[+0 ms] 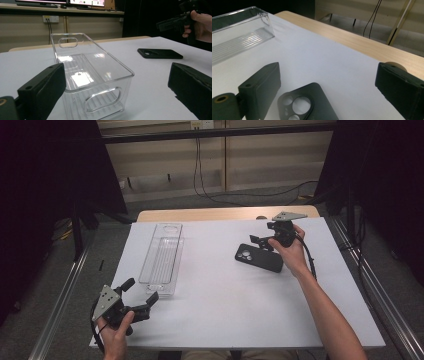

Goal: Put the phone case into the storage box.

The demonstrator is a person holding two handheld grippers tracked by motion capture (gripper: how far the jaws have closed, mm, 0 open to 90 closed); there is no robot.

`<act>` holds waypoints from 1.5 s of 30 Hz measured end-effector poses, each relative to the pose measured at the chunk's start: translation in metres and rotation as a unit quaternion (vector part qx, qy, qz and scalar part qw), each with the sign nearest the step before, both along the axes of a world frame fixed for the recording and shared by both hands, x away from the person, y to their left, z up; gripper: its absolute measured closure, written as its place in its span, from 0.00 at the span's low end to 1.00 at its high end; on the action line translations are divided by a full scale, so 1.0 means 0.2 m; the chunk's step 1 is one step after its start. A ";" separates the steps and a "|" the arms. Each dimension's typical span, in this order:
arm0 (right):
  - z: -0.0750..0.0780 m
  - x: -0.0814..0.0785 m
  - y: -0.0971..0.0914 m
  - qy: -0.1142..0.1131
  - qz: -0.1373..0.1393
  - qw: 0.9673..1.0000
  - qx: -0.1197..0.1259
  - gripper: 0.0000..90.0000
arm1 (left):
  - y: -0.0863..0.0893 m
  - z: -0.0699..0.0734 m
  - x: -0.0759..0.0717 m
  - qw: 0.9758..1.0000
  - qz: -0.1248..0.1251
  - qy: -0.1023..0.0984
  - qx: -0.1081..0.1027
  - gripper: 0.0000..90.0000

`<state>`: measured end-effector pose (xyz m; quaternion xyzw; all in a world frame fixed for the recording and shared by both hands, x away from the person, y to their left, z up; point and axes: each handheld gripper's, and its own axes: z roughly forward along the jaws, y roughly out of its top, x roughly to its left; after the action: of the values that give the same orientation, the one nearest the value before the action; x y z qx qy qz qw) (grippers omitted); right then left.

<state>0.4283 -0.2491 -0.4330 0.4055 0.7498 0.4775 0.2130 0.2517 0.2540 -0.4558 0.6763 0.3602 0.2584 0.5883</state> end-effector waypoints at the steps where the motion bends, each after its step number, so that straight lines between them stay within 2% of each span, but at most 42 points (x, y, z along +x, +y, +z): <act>1: 0.00 0.01 0.00 0.022 0.005 1.000 -0.001 0.08 | 0.00 0.00 0.00 1.000 0.001 0.000 0.001 0.02; 2: 0.00 0.01 0.00 0.022 0.005 1.000 -0.001 0.08 | 0.00 0.00 0.00 1.000 0.002 0.000 0.000 0.02; 3: 0.00 0.01 -0.01 0.034 0.010 0.999 -0.008 0.08 | 0.00 0.00 0.00 1.000 0.002 0.001 0.002 0.02; 4: 0.01 0.02 -0.02 0.058 0.022 0.998 -0.013 0.11 | 0.00 0.00 0.00 1.000 0.002 0.002 0.002 0.02; 6: 0.02 0.03 -0.03 0.085 0.026 0.996 -0.016 0.11 | 0.00 0.00 0.00 1.000 0.007 0.003 -0.001 0.02; 7: 0.02 0.03 -0.03 0.092 0.024 0.995 -0.017 0.10 | -0.01 0.00 0.00 1.000 0.008 0.002 -0.012 0.02; 10: 0.04 0.03 -0.05 0.104 0.028 0.994 -0.028 0.08 | 0.00 0.00 0.00 1.000 0.007 0.001 -0.005 0.02; 11: 0.04 0.03 -0.05 0.114 0.032 0.992 -0.043 0.02 | 0.00 0.00 0.00 1.000 0.007 0.002 -0.003 0.02; 13: 0.04 0.04 -0.05 0.118 0.043 0.991 -0.041 0.01 | 0.00 0.00 0.00 1.000 0.007 0.002 -0.004 0.02; 15: 0.07 0.04 -0.05 0.137 0.053 0.988 -0.057 0.03 | 0.00 0.00 0.00 1.000 0.003 0.001 0.000 0.02; 16: 0.07 0.04 -0.05 0.137 0.053 0.988 -0.057 0.03 | 0.00 0.00 0.00 1.000 0.003 0.001 0.000 0.02; 17: 0.08 0.04 -0.05 0.151 0.062 0.984 -0.067 0.05 | 0.00 0.00 0.00 1.000 0.003 0.002 0.000 0.02; 18: 0.08 0.04 -0.05 0.151 0.062 0.984 -0.067 0.05 | 0.00 0.00 0.00 1.000 0.005 0.003 0.001 0.02; 19: 0.08 0.05 -0.05 0.157 0.069 0.983 -0.070 0.05 | 0.00 0.00 0.00 1.000 0.004 0.003 -0.006 0.02; 20: 0.08 0.05 -0.05 0.168 0.073 0.980 -0.073 0.05 | 0.00 0.00 0.00 1.000 0.005 0.002 -0.002 0.02; 21: 0.08 0.06 -0.05 0.181 0.077 0.977 -0.083 0.04 | 0.00 0.00 0.00 1.000 0.010 0.003 -0.003 0.02; 22: 0.08 0.06 -0.05 0.181 0.077 0.977 -0.083 0.04 | 0.00 0.00 0.00 1.000 0.007 0.003 -0.003 0.02; 23: 0.08 0.07 -0.04 0.191 0.088 0.973 -0.093 0.05 | 0.00 0.00 0.00 1.000 0.005 0.002 -0.002 0.02; 24: 0.08 0.07 -0.04 0.191 0.088 0.973 -0.093 0.05 | 0.00 0.00 0.00 1.000 0.007 0.001 -0.003 0.02; 25: 0.08 0.08 -0.03 0.204 0.095 0.968 -0.110 0.06 | 0.00 0.00 0.01 1.000 0.002 0.000 -0.003 0.02; 26: 0.08 0.08 -0.03 0.204 0.095 0.968 -0.110 0.06 | 0.00 0.00 0.01 1.000 0.002 0.000 -0.003 0.02; 27: 0.08 0.08 -0.02 0.204 0.099 0.966 -0.128 0.05 | 0.00 0.00 0.01 1.000 0.007 0.001 -0.003 0.02; 29: 0.08 0.08 -0.02 0.205 0.096 0.966 -0.129 0.05 | 0.00 0.00 0.01 1.000 0.005 0.002 -0.003 0.02; 32: 0.06 0.09 -0.01 0.211 0.107 0.962 -0.138 0.06 | 0.00 0.00 0.01 1.000 0.005 0.002 -0.002 0.02; 33: 0.04 0.10 -0.01 0.217 0.111 0.958 -0.148 0.06 | 0.00 0.00 0.01 1.000 0.005 0.002 -0.001 0.02; 34: 0.04 0.10 -0.01 0.217 0.111 0.958 -0.148 0.06 | 0.00 0.00 0.01 1.000 0.005 0.002 -0.001 0.02; 35: 0.01 0.11 0.00 0.222 0.114 0.955 -0.163 0.06 | 0.00 0.00 0.01 1.000 0.005 0.002 0.000 0.02; 36: 0.01 0.11 0.00 0.222 0.114 0.955 -0.163 0.06 | 0.00 0.00 0.01 1.000 0.005 0.002 0.000 0.02; 37: -0.01 0.11 0.00 0.224 0.118 0.952 -0.170 0.06 | 0.00 0.00 0.01 1.000 0.004 0.002 0.001 0.02; 39: -0.04 0.12 0.02 0.234 0.128 0.945 -0.189 0.06 | 0.00 0.00 0.01 1.000 0.005 0.003 -0.001 0.02; 41: -0.07 0.12 0.03 0.242 0.136 0.940 -0.196 0.07 | 0.00 0.00 0.01 1.000 -0.001 0.002 -0.001 0.02; 43: -0.07 0.12 0.04 0.246 0.136 0.939 -0.198 0.07 | 0.00 -0.01 0.01 1.000 0.004 0.003 -0.002 0.02; 45: -0.09 0.14 0.04 0.241 0.151 0.936 -0.209 0.06 | -0.01 -0.01 0.01 1.000 0.001 0.004 -0.003 0.02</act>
<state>0.4560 -0.2402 -0.4519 0.3370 0.9139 0.2243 0.0310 0.2533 0.2527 -0.4568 0.6753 0.3642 0.2548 0.5886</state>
